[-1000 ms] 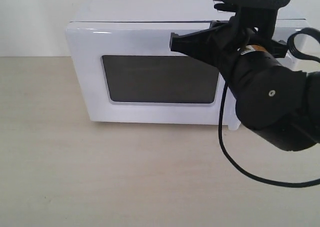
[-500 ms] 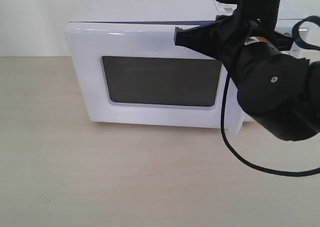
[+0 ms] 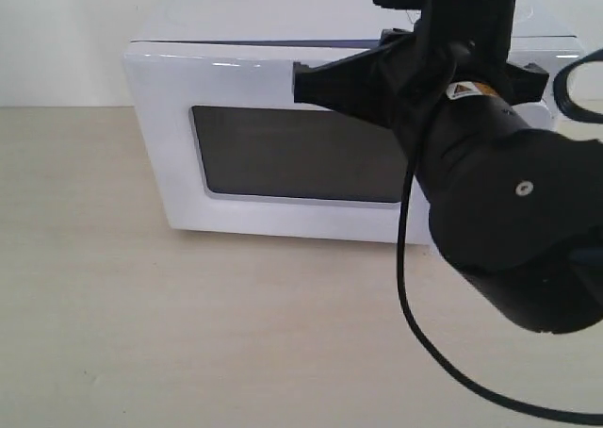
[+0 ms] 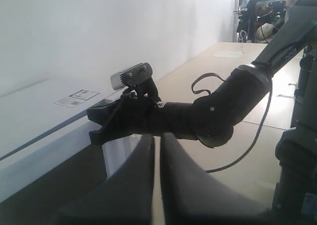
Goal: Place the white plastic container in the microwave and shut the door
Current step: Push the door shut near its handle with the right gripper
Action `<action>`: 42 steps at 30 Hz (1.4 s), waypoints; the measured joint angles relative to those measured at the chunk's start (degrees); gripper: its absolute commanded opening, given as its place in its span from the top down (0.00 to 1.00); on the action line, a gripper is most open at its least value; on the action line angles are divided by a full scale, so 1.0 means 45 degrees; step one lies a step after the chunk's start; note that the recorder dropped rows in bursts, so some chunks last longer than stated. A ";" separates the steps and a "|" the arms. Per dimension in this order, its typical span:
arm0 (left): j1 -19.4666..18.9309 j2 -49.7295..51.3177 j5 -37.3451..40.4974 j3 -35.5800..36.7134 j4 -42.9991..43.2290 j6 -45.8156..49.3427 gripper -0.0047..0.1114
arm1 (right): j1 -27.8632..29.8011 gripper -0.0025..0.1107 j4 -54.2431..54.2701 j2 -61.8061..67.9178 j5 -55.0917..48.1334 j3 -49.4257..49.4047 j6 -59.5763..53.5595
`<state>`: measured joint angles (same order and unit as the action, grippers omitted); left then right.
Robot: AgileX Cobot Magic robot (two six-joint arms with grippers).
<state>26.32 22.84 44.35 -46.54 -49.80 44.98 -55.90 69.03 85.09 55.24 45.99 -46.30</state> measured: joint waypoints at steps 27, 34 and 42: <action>0.0000 0.0000 0.0462 0.0000 0.0000 -0.0048 0.92 | 0.1559 0.98 0.0018 0.1634 0.0203 -0.0177 0.0916; 0.0000 0.0000 0.0462 0.0000 0.0000 -0.0048 0.92 | 0.2096 0.98 -0.0053 0.1642 -0.0566 0.0066 0.0883; 0.0000 0.0000 0.0462 0.0000 -0.0022 -0.0048 0.92 | 0.1660 0.98 0.0923 0.1268 -0.0477 0.0098 -0.0420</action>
<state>26.32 22.84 46.43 -46.54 -49.90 44.76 -48.42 73.18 90.80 53.10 46.43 -48.19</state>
